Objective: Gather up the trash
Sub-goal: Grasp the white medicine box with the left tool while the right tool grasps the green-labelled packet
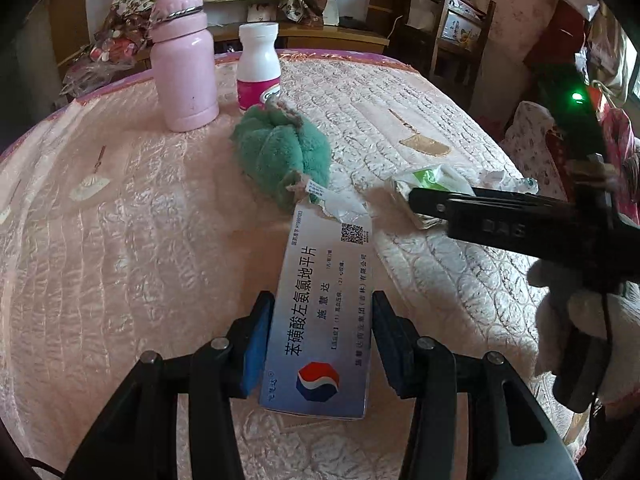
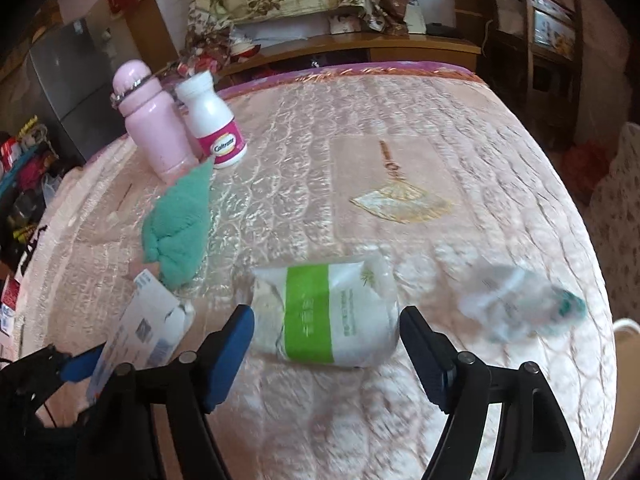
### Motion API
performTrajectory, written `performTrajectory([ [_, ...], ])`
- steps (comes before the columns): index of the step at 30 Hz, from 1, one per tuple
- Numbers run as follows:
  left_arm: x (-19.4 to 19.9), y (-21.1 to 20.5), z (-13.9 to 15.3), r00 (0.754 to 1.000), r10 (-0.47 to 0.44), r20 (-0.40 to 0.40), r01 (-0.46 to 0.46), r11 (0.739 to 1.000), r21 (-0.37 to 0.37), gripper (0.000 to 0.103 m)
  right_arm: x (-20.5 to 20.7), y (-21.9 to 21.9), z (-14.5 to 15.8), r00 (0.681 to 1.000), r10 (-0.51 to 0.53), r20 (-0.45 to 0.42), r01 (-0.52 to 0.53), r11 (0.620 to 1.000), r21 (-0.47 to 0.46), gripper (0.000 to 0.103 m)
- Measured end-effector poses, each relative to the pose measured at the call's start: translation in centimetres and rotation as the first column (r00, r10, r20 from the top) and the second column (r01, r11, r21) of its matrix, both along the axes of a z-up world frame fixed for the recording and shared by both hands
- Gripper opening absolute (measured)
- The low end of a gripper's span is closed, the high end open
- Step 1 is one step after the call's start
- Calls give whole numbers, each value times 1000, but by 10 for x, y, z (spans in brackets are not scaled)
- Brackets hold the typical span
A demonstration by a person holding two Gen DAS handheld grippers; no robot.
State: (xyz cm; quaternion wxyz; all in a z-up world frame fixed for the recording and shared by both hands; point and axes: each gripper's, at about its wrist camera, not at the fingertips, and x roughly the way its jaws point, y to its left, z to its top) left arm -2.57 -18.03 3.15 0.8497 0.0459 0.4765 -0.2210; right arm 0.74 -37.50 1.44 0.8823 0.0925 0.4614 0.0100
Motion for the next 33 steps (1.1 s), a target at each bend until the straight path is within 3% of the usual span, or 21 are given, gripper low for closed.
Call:
performTrajectory([
  [6,-4,3,2,1000,13,2,-13,1000,-2,50,11,5,-4,1000,4,-10,-4,1000,-23,77],
  [8,-8,3,6,1000,13,9,-13,1000,-3,50,8,4,-3,1000,8,-4,-9,999,-37,55],
  [10,-12,3,9,1000,13,18,-13,1000,-1,50,-2,2,3,1000,18,9,-18,1000,-15,46],
  [20,-43,-9,25,999,-14,40,15,1000,-15,50,-81,-8,38,994,73,79,-76,997,33,44],
  [33,-98,-67,44,989,-129,76,130,991,-11,50,-178,-50,58,994,-14,113,8,998,60,44],
])
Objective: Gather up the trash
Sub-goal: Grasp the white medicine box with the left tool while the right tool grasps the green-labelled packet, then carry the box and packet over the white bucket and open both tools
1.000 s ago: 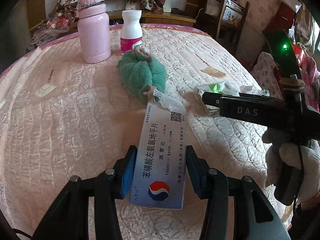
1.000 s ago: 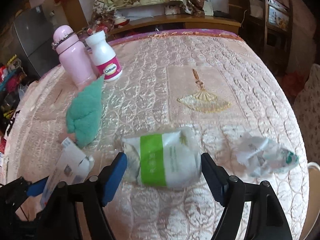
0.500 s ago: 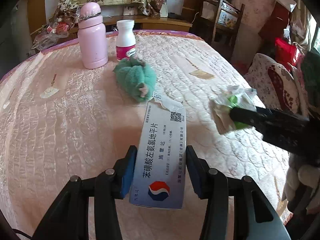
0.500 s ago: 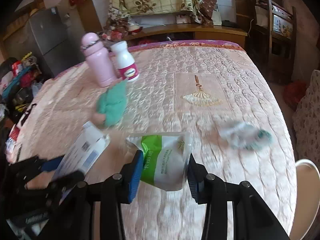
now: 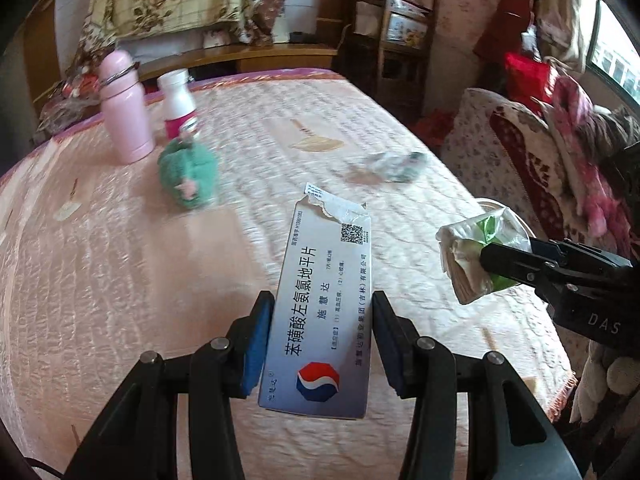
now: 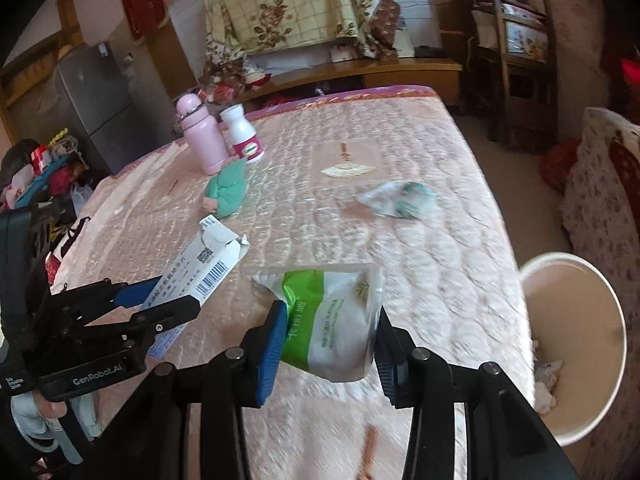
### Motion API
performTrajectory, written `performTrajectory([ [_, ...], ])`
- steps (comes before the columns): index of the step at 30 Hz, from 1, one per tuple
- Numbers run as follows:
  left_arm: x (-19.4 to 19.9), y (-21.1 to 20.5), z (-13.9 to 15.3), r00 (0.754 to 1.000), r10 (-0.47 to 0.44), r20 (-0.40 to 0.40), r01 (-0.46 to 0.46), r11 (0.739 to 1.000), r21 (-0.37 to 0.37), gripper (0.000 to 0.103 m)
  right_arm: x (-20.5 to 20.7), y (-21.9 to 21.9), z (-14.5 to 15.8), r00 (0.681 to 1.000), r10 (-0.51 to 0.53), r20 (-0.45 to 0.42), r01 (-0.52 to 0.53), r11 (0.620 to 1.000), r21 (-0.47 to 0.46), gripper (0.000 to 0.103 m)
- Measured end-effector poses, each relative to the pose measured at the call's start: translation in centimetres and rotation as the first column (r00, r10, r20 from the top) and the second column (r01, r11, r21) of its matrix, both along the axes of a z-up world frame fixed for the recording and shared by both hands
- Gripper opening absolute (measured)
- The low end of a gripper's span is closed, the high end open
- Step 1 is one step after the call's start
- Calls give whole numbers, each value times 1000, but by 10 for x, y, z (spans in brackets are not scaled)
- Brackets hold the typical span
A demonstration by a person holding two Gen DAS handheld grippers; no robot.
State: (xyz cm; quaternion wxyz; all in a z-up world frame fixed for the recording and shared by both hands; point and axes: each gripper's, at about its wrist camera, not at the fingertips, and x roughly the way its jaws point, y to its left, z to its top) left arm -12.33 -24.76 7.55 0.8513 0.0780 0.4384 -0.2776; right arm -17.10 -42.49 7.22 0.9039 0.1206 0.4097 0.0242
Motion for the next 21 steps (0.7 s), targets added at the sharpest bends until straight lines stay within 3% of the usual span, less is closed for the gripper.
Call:
performTrajectory([
  [21,-40,-103,19,983,-182,33,182,983,0,50,-82,-98,7,976,-215,21,215,977,5,44],
])
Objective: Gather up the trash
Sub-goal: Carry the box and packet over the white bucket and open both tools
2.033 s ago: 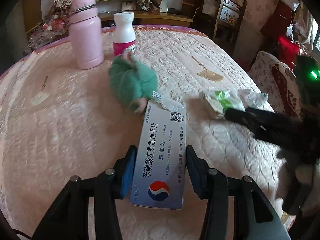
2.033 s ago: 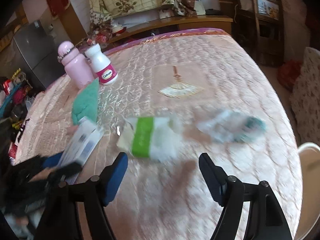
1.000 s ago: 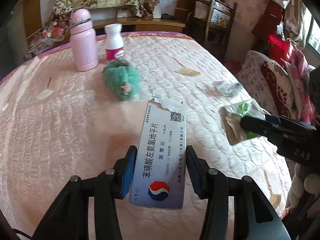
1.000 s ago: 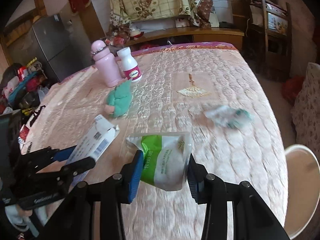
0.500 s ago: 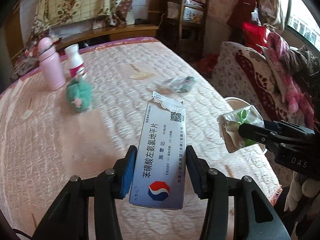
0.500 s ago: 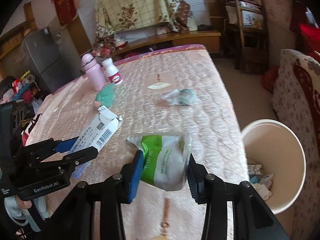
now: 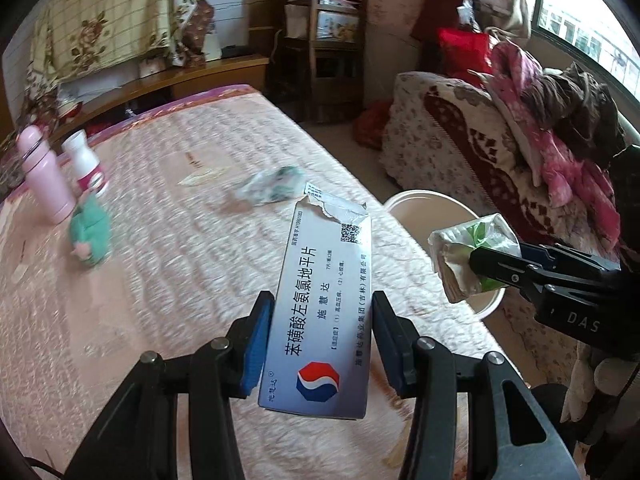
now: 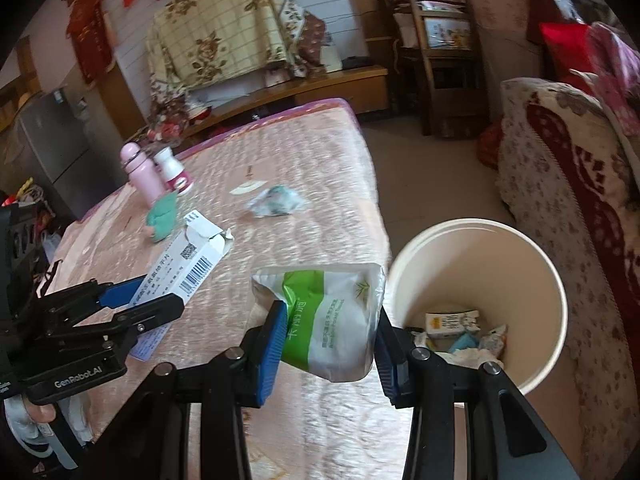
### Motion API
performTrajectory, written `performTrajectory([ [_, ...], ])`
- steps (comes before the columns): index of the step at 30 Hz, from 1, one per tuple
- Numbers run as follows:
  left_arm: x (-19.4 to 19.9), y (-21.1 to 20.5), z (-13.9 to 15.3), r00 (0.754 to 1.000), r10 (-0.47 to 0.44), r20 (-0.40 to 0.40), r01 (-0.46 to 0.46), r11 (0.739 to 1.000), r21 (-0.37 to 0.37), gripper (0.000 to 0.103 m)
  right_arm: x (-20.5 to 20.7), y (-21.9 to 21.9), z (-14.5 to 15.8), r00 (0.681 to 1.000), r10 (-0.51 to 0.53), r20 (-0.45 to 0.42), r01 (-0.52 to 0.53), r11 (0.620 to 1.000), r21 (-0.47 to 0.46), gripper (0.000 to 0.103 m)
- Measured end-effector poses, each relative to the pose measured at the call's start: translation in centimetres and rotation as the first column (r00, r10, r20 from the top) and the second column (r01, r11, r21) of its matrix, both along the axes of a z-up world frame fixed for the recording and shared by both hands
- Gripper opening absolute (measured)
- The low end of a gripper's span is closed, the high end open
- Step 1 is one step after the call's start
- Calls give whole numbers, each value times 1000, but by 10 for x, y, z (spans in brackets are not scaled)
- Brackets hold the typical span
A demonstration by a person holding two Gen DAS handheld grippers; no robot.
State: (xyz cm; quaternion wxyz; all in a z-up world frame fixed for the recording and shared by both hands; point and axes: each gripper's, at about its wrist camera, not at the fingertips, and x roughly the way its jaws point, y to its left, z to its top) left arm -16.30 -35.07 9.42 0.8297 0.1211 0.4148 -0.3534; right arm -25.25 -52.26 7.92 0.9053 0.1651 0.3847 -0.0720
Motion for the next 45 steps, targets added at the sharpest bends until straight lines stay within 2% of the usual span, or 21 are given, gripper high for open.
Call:
performTrajectory([
  [12,-5,-59,-4,996,-83,-20,83,997,-2,50,-28,-58,-8,991,-131,-18,131,991,2,44],
  [21,-9,-98,-12,989,-136,-51,135,991,-9,50,-43,-95,-25,976,-213,-49,213,977,3,44],
  [32,-5,-135,-23,983,-170,-76,170,985,-9,50,-45,-120,-46,962,-259,-86,260,966,6,44],
  [45,4,-152,-36,977,-177,-114,176,984,-20,50,-38,-135,-63,954,-276,-118,278,961,-2,46],
])
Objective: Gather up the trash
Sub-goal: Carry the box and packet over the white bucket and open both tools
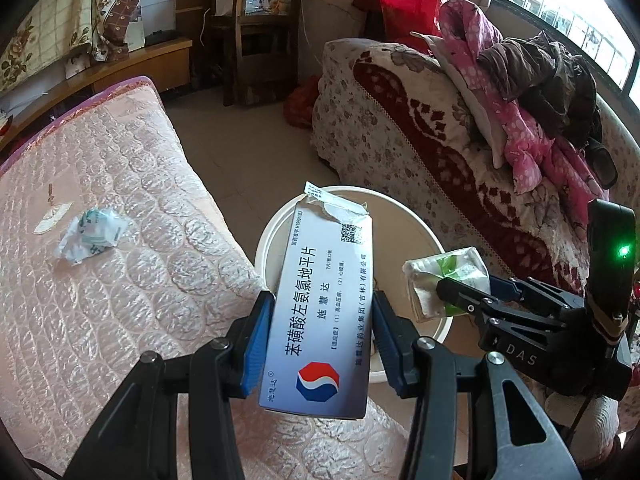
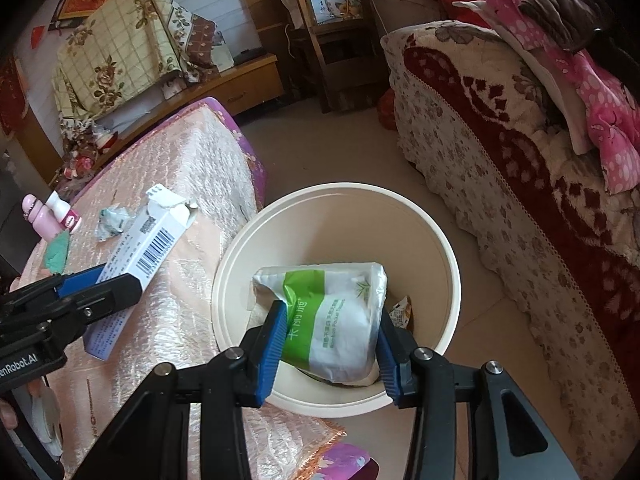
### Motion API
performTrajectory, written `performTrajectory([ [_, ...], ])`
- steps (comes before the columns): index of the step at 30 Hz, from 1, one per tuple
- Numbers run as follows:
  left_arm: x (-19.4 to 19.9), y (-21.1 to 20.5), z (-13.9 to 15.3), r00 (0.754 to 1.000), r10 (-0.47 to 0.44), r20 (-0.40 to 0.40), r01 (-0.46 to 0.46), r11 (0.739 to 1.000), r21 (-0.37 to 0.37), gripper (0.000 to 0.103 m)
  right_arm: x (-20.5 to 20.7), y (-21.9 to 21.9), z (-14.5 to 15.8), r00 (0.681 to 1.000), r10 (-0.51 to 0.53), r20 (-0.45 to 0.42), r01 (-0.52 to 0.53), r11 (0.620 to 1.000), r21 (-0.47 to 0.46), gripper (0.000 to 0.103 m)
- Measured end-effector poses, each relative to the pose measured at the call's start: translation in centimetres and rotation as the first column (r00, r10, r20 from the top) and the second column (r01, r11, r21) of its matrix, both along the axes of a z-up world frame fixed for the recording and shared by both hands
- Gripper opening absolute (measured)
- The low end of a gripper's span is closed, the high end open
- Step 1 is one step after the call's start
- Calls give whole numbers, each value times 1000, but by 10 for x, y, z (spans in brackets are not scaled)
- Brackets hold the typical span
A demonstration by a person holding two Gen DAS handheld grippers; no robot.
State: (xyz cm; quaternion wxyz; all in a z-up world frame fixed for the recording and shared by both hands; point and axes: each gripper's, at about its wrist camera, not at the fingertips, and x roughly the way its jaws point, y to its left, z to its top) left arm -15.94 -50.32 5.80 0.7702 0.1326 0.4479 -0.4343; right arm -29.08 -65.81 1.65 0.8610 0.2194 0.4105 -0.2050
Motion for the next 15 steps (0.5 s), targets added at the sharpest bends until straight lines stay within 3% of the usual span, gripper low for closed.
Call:
performTrajectory([
  [9,4,-5,-3,1000,4,-14,-5,1000,-10,50,4,-8,-7,1000,-18,-10,18,1000,7,46],
  [13,7,-4,-4,1000,9,-28,-10,1000,-27,50,5,-9,-9,1000,-23,-10,23,1000,9,52],
  [15,9,-4,-4,999,8,-37,-9,999,-37,51,5,-10,-9,1000,-31,-3,31,1000,5,62],
])
